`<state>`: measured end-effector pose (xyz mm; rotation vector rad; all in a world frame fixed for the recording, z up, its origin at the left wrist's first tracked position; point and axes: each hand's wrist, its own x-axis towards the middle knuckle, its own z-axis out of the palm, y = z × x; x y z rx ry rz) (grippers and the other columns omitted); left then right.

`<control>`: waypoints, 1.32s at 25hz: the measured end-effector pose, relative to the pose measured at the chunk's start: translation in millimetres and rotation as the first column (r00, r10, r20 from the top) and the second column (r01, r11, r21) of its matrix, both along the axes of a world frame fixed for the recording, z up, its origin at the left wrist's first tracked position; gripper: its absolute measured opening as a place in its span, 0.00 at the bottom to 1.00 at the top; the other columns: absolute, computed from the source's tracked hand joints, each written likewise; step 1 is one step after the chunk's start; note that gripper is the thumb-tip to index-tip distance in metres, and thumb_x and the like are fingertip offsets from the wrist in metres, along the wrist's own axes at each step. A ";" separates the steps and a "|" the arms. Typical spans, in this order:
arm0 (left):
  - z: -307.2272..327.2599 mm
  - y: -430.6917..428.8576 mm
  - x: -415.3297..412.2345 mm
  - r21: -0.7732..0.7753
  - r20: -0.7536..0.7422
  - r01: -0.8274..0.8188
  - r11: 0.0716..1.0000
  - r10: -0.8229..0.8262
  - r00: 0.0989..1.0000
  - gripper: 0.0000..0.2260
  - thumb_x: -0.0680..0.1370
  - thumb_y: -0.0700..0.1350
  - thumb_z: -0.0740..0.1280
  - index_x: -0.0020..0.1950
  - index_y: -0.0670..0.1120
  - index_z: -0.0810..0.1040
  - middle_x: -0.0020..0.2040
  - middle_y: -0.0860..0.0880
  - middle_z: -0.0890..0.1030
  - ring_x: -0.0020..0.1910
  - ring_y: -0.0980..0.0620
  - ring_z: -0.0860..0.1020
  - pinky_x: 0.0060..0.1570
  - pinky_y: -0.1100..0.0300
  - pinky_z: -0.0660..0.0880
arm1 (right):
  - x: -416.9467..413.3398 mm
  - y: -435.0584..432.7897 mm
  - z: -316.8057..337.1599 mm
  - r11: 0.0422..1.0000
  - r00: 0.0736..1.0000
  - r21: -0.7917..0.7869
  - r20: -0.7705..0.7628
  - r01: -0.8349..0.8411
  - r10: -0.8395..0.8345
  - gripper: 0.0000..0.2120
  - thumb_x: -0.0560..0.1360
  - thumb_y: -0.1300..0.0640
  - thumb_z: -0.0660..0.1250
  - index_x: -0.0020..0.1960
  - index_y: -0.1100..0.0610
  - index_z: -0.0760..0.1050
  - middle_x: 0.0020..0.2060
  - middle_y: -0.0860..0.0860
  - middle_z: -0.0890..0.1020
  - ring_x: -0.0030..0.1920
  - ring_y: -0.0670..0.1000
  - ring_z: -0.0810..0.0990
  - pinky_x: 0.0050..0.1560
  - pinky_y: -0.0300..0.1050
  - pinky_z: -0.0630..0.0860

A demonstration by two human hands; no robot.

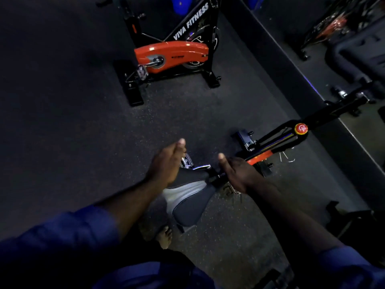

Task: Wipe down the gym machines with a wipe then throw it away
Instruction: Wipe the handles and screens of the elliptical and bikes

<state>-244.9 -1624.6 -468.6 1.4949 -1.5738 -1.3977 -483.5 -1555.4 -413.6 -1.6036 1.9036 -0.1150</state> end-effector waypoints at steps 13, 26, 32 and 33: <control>-1.4 18.0 80.0 0.778 -0.252 -0.157 0.608 0.531 0.809 0.38 0.82 0.72 0.49 0.59 0.40 0.80 0.55 0.37 0.85 0.48 0.42 0.84 0.45 0.48 0.80 | 87.2 -36.4 -4.2 0.970 0.996 0.237 0.089 -0.049 0.029 0.59 0.67 0.15 0.32 0.71 0.51 0.79 0.69 0.54 0.80 0.74 0.54 0.74 0.78 0.51 0.63; 19.8 30.6 114.2 0.738 -0.166 -0.243 0.630 0.519 0.838 0.38 0.82 0.73 0.45 0.56 0.43 0.81 0.54 0.41 0.85 0.49 0.43 0.84 0.48 0.50 0.79 | 156.8 -59.0 -3.1 0.745 0.758 0.144 0.061 -0.651 0.650 0.34 0.86 0.36 0.46 0.49 0.56 0.84 0.44 0.53 0.86 0.49 0.53 0.83 0.58 0.54 0.77; 24.3 57.9 65.3 0.705 -0.105 -0.397 0.588 0.640 0.762 0.38 0.82 0.73 0.46 0.64 0.43 0.79 0.57 0.43 0.84 0.56 0.44 0.82 0.51 0.52 0.76 | 132.2 -45.9 -13.7 0.177 0.181 -0.050 -0.087 -0.983 0.980 0.24 0.87 0.43 0.51 0.58 0.56 0.81 0.56 0.54 0.84 0.59 0.57 0.79 0.64 0.53 0.74; 23.2 62.0 57.9 0.691 -0.086 -0.443 0.571 0.674 0.733 0.37 0.82 0.72 0.47 0.65 0.44 0.79 0.59 0.43 0.83 0.56 0.44 0.81 0.51 0.53 0.75 | 132.1 -53.1 -16.1 0.259 0.261 -0.027 -0.084 -0.965 0.962 0.25 0.86 0.41 0.50 0.58 0.54 0.81 0.56 0.54 0.84 0.58 0.56 0.80 0.63 0.54 0.76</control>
